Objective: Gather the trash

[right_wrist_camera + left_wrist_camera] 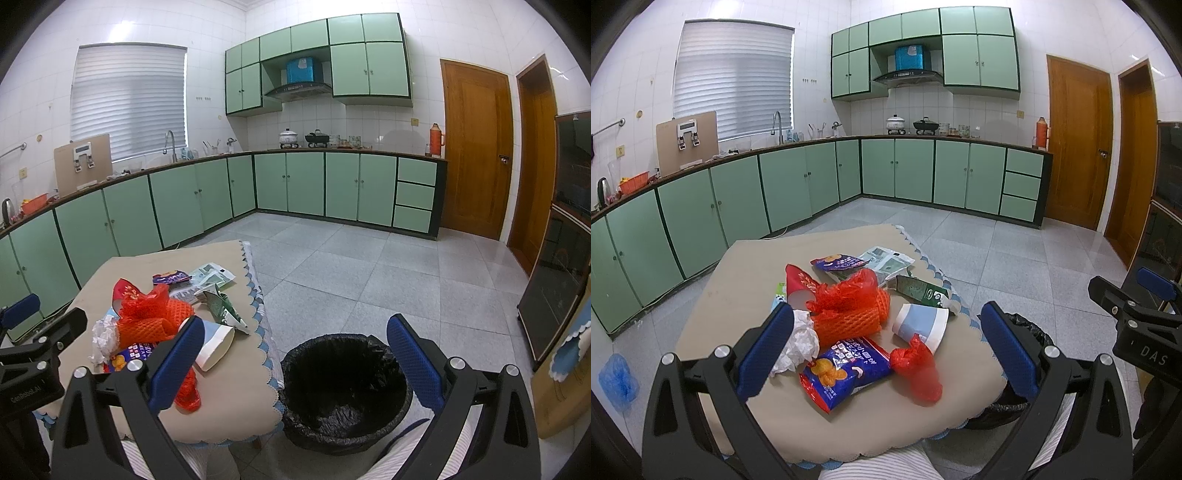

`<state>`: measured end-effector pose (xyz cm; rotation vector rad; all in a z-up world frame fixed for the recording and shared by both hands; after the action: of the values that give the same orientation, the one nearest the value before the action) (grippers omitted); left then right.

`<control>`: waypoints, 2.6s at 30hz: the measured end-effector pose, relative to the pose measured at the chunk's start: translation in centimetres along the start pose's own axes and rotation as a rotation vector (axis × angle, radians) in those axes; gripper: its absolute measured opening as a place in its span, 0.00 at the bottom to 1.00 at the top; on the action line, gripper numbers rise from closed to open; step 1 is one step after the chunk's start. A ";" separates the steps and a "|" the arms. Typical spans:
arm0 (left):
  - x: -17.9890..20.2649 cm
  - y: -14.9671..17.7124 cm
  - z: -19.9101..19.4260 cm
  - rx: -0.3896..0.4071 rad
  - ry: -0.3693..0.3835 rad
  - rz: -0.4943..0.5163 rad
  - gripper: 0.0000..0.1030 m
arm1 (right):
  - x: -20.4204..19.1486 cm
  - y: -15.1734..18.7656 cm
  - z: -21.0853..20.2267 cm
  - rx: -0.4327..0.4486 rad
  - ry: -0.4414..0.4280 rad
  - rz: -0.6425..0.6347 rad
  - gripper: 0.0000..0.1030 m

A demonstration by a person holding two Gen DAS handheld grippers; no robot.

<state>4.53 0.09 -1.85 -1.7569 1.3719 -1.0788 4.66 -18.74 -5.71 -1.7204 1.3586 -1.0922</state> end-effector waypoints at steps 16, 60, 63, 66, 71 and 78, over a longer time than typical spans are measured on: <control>-6.2 -0.4 4.1 0.031 -0.140 -0.054 0.95 | -2.7 0.2 4.0 0.014 -0.137 -0.037 0.94; -15.4 5.3 12.5 -0.116 -0.166 -0.130 0.94 | -16.1 3.9 12.9 -0.112 -0.570 -0.132 0.35; -14.7 4.9 12.8 -0.108 -0.145 -0.124 0.94 | -15.2 2.8 12.5 -0.090 -0.557 -0.118 0.35; -13.9 4.8 13.7 -0.108 -0.148 -0.099 0.94 | -14.7 2.3 12.5 -0.084 -0.542 -0.110 0.35; -14.0 5.2 15.1 -0.118 -0.169 -0.087 0.76 | -14.4 2.2 13.1 -0.092 -0.530 -0.099 0.35; -15.6 5.8 15.5 -0.158 -0.150 -0.146 0.19 | -14.7 2.4 13.2 -0.090 -0.534 -0.104 0.35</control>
<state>14.12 13.93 -17.06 -2.0357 1.2824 -0.9127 14.18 -4.81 -16.26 -1.9823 0.9996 -0.5628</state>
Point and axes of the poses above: each gripper's, at about its wrist camera, not at the fingertips, and z roughly the way its jaws point, x to its right, y to its underside, the point moved 5 cm from there along z, roughly the way its jaws point, and after that the axes turned 15 degrees about -z, right-handed, at the moved point
